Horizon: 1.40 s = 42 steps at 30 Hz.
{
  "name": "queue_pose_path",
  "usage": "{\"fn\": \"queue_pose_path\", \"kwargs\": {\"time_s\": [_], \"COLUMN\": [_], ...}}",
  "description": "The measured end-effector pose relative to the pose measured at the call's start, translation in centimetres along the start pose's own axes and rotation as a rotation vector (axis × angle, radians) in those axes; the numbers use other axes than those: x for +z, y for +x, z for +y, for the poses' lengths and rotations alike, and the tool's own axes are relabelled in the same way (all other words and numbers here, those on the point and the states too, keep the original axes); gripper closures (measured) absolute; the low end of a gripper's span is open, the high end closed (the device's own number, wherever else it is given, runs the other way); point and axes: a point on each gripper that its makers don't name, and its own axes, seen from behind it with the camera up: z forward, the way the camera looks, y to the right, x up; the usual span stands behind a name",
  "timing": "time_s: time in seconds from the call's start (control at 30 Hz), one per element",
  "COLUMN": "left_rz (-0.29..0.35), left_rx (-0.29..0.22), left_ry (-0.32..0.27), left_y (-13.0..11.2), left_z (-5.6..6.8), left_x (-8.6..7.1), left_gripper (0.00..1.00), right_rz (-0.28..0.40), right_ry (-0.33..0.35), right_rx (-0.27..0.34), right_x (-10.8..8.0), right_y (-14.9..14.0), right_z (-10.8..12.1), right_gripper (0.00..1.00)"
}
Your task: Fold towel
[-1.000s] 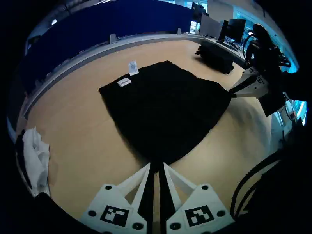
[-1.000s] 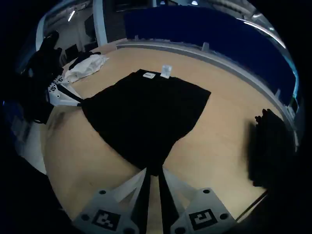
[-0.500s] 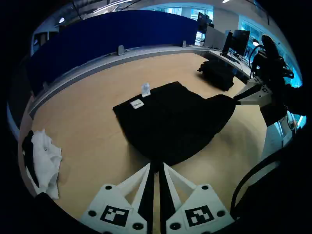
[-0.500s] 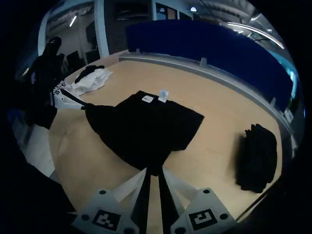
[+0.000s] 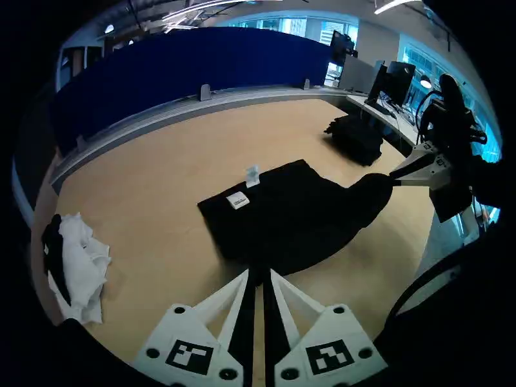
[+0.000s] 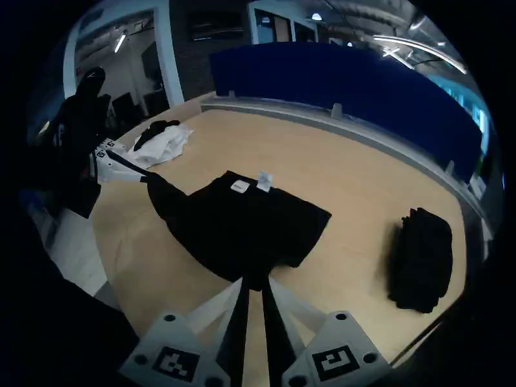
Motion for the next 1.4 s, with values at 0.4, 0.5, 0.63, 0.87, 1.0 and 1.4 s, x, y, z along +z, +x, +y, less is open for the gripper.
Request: {"fn": "queue_pose_path", "kwargs": {"time_s": [0.4,0.5,0.63,0.87,1.0,1.4], "left_rz": [-0.001,-0.004,-0.012,-0.053,-0.093,-0.134], "left_rx": [-0.044,-0.055,-0.063,-0.078,-0.088,-0.082], "left_ry": [0.018,0.025,0.040,0.050,0.053,0.061], "left_y": [1.7,2.5,3.4,3.7,2.8,2.0], "left_z": [-1.5,-2.2,-3.2,-4.7,-5.6,-7.1], "left_x": [0.9,1.6,3.1,6.4,8.6,12.5], "left_gripper": [0.92,0.92,0.92,0.92,0.92,0.92], "right_rz": [0.008,0.004,-0.004,-0.032,-0.048,-0.094], "right_ry": [-0.026,-0.036,-0.054,-0.060,-0.054,-0.064], "right_rx": [-0.003,-0.005,-0.010,0.035,0.072,0.095], "right_x": [0.9,1.7,3.0,6.5,8.4,11.9], "right_y": [2.0,2.6,3.5,3.9,3.6,2.7], "right_z": [1.9,2.8,4.2,6.7,7.8,9.8], "right_gripper": [0.86,0.86,0.86,0.86,0.86,0.86]}}
